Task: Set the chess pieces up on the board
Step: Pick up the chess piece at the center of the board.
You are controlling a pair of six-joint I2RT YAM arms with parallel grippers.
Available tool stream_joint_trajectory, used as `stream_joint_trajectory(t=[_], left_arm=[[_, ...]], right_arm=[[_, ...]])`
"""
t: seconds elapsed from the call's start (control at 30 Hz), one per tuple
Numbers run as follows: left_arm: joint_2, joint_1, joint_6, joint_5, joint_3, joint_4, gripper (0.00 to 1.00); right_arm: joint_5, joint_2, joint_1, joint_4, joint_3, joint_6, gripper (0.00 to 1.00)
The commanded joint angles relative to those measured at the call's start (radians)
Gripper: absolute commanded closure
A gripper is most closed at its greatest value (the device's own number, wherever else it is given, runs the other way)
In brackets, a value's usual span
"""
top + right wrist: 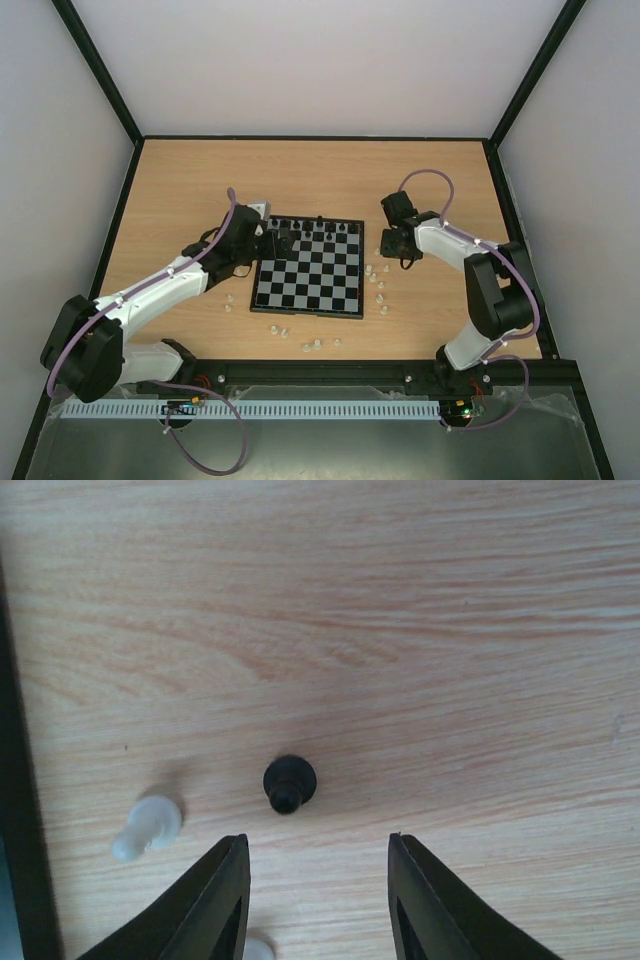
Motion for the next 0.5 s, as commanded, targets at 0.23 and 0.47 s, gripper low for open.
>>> stream_joint_trajectory(t=[0.23,0.47], left_arm=[[-0.012,-0.006,0.013,-0.005,-0.014,0.006,0.01],[-0.003,-0.006,0.014,-0.007,-0.014,0.005,0.01]], right_arm=[[-0.002,0.071,-0.015,0.0,0.08,-0.014,0.66],[-0.007,0.124,-0.018,-0.001,0.109,-0.02,0.76]])
